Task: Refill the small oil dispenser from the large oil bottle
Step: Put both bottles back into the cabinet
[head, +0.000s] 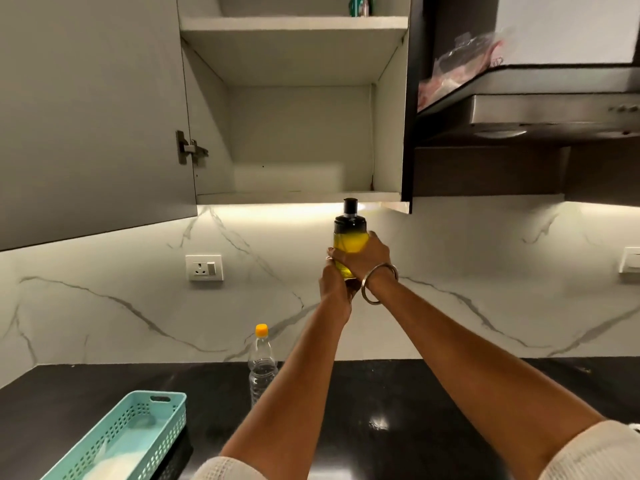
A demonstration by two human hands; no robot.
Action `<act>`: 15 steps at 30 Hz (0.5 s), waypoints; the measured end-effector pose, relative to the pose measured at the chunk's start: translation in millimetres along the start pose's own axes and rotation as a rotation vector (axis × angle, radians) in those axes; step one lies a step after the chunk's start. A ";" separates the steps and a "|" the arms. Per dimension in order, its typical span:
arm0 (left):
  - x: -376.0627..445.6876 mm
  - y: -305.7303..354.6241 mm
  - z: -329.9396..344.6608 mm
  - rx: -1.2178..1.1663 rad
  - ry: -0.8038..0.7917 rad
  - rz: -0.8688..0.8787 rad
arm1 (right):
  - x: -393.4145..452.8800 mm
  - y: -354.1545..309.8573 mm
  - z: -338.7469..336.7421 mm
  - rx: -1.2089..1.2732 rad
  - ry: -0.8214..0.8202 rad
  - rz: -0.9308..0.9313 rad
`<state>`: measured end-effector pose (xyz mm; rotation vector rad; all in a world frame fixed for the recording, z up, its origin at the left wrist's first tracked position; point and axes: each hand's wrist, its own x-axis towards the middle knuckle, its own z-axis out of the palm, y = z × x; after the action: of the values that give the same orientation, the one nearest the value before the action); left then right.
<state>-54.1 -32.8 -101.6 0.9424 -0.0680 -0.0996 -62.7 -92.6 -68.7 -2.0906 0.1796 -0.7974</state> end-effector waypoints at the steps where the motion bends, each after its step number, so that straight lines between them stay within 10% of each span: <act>1: 0.1 6.1 3.3 0.002 -0.004 0.007 | 2.3 -6.1 -2.3 0.002 0.003 -0.001; 15: 30.4 83.4 44.1 0.069 -0.090 0.142 | 68.3 -74.3 -23.6 0.031 -0.002 -0.038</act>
<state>-23.8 -23.0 -7.8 0.9989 -0.2221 -0.0079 -34.9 -90.3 31.2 -2.0713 0.1259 -0.8155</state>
